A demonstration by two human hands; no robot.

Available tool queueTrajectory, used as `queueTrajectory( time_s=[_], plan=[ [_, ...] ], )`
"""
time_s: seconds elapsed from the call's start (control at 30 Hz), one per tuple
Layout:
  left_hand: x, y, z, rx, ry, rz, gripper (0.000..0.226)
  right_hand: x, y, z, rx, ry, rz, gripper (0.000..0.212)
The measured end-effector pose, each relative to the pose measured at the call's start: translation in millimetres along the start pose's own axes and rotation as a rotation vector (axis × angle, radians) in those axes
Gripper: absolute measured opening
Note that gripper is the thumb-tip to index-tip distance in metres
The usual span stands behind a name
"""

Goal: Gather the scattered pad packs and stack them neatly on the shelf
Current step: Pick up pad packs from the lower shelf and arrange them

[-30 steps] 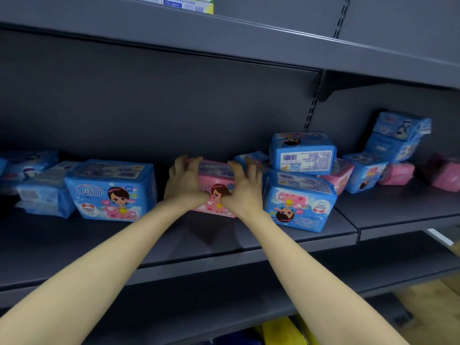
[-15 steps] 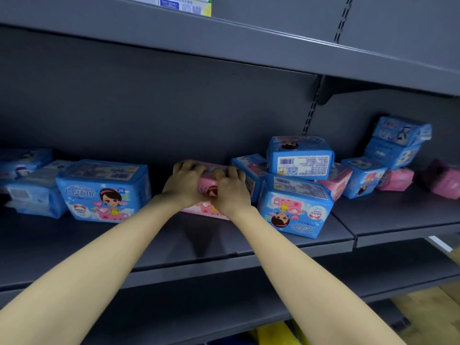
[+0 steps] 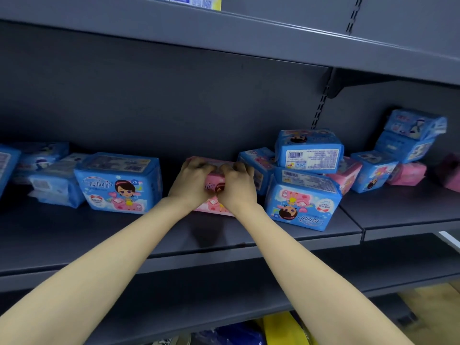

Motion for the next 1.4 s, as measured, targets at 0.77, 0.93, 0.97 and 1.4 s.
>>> queueTrajectory(
  time_s=[0.77,0.93,0.97,1.4],
  plan=[
    [-78.0,47.0,1.7,0.088,0.166,-0.013,0.07,-75.0,15.3,-15.8,0.027,-0.142,-0.054,0.064],
    [-65.5,41.9,-5.4,0.112,0.163,-0.019,0.075,-63.7,13.4,-15.6,-0.004,-0.124,-0.055,0.061],
    [-63.1,40.4,-6.9,0.106,0.168,-0.026,0.077,-61.9,12.1,-16.0,-0.008,-0.119,-0.057,0.061],
    [-47.0,14.6,-12.2,0.029,0.162,-0.05,0.068,-44.4,9.4,-19.8,-0.013,-0.087,0.002,0.056]
  ],
)
Point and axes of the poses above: each hand's wrist, its own x-axis towards the middle knuckle, its own y-axis out of the back of the hand, z = x × y, the point moved 10 cm from there along x, towards the middle knuckle, and after that the axes turned 9 degrees about z, right-handed, at the moved point
